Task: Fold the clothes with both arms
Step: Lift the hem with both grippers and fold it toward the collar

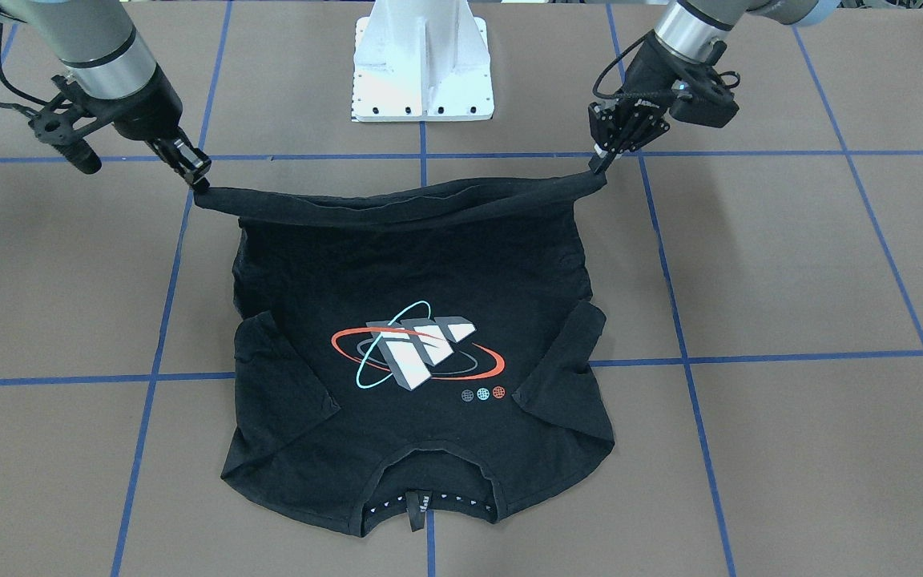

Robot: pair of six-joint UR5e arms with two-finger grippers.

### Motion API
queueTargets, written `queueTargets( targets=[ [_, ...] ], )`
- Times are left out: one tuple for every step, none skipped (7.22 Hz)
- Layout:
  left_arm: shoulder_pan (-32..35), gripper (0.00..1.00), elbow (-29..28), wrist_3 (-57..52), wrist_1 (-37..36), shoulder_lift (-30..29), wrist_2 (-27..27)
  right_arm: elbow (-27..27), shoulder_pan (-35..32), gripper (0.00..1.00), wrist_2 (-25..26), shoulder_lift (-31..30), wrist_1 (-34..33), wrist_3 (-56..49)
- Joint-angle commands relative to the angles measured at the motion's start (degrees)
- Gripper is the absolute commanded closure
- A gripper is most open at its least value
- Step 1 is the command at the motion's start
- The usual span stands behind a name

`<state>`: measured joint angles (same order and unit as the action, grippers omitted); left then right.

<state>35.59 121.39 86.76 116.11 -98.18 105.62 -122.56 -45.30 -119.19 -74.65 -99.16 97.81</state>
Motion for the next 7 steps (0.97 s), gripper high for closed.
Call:
queueTargets(
  targets=[
    [4.7,1.00,-7.7,-2.7,0.0,-5.9,0.3,6.3,-5.4,1.00,-1.1,3.3,-1.5,-5.9],
    [6.2,1.00,-9.3,-4.4,0.0,-6.6,0.3,10.0,-6.1,1.00,-0.9,5.5,-1.5,-8.0],
    [7.9,1.00,-13.0,-5.5,0.1,-9.3,0.3,14.1,-7.9,1.00,-1.0,8.6,-1.4,-8.9],
    [9.3,1.00,-16.5,-6.7,0.1,-11.6,0.2,19.0,-8.4,1.00,-0.8,12.3,-1.2,-11.0],
    [10.9,1.00,-18.5,-7.7,0.0,-13.3,0.2,23.8,-9.0,1.00,-0.7,16.2,-1.0,-11.8],
    [11.9,1.00,-21.6,-7.7,0.2,-15.9,0.0,28.3,-9.5,1.00,-0.6,18.2,1.4,-11.9],
    [12.7,1.00,-25.2,-7.8,1.1,-17.6,-0.2,33.3,-9.5,1.00,-0.3,18.9,6.9,-12.1]
  ],
)
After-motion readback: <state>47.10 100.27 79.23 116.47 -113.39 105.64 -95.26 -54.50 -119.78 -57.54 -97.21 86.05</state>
